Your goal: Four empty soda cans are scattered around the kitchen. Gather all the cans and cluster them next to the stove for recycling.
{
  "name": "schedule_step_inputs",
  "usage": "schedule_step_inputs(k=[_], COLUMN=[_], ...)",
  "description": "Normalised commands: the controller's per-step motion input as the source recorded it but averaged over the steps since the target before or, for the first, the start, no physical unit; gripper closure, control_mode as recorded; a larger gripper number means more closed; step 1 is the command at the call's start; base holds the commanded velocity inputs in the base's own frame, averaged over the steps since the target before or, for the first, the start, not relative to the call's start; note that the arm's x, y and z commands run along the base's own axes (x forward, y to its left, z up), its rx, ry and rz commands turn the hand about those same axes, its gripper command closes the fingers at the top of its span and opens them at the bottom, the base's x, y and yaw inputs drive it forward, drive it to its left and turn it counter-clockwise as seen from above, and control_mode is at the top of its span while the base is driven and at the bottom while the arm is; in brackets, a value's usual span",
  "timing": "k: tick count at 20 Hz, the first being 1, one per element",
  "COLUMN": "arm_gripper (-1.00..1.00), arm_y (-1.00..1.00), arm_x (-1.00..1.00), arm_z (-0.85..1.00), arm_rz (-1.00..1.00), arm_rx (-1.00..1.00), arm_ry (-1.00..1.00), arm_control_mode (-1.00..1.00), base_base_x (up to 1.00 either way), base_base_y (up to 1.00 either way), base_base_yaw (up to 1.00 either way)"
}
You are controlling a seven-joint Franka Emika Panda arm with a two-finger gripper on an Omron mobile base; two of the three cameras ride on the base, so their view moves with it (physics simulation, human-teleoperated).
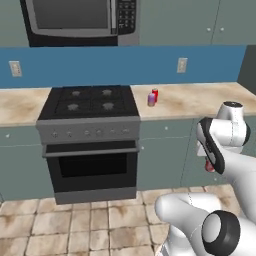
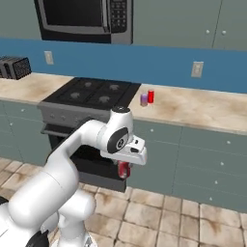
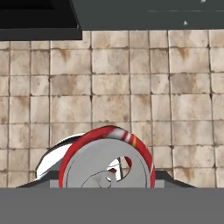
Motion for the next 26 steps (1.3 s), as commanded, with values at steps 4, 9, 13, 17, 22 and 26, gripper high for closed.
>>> schedule_step_inputs(k=[4,9,13,17,22,26], arm_gripper=[1.0,1.0,1.0,1.0,1.0,1.0], arm_y=[0.0,0.0,0.0,0.0,0.0,0.0], arm_x=[0.0,0.0,0.0,0.0,0.0,0.0], arm_z=[0.0,0.0,0.0,0.0,0.0,0.0], arm_rz=[0.0,0.0,0.0,0.0,0.0,0.0], arm_rx=[0.0,0.0,0.0,0.0,0.0,0.0], arm_ry=[0.0,0.0,0.0,0.0,0.0,0.0], arm_control_mode=[1.0,1.0,1.0,1.0,1.0,1.0], base_base_x=[0.45,0.56,0.63,0.65,0.65,0.6], base_base_y=[-0.47,-0.4,-0.36,-0.35,-0.34,-0.31], base_base_yaw=[0.02,0.02,0.02,0.03,0.02,0.02])
